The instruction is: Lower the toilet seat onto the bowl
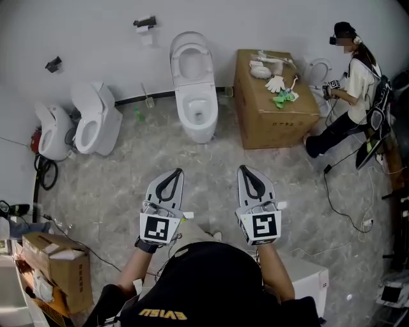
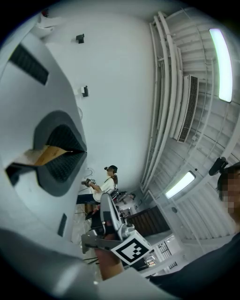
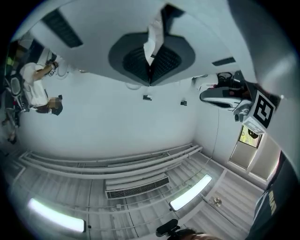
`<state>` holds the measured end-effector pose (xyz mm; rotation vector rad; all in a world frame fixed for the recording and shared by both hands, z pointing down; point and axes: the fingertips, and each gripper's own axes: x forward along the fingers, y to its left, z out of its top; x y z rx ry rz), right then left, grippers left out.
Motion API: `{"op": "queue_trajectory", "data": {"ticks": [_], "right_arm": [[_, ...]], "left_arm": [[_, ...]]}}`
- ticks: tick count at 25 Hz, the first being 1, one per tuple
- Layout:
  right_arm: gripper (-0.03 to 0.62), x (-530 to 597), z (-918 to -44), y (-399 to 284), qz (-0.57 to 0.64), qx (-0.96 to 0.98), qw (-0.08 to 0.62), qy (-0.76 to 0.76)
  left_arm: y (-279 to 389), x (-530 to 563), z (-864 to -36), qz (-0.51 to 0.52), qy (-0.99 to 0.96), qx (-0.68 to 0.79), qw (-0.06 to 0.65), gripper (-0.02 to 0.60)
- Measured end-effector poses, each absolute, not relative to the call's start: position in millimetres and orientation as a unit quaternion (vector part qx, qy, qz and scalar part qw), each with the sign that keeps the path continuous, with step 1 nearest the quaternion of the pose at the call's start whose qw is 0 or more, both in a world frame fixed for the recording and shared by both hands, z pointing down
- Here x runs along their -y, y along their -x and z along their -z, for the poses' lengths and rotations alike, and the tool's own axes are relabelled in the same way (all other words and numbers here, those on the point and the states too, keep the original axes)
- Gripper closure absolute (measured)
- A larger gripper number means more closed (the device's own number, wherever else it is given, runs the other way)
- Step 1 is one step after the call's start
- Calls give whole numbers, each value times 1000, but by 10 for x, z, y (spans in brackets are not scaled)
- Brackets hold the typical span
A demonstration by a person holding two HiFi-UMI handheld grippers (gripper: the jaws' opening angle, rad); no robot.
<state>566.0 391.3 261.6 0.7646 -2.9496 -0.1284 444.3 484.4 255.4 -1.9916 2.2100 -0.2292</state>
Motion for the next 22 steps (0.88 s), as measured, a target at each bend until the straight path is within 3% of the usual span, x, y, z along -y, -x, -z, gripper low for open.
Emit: {"op": "queue_trajectory", "data": {"ticks": [2,14,18,19,21,22], "right_arm": [[594,-3923,-2628,-5638,43,967,49,-248],[439,-3816,-2764,-5518,39,971,76,-222],[327,-3784,-2789,-5389,27,975,78,-208],[270,-3798,-2792,-5351,22,977,75,-201],[62,-3835,-2798,-5272,11,980,69,-189],[20,-3843,-2801,-5239,11,980,66,-187]], "left_arm": [[-4454,-4853,-2566,72,671,-734,75,569],[-4452,-4760,-2624,89,685,-719,76,569],[-4370,-4726,-2657,88,687,-718,71,569],[-4357,-4716,-2653,87,687,-718,70,569],[-4325,-4707,-2642,85,687,-719,70,569],[-4298,-4708,-2646,85,685,-720,69,569]]}}
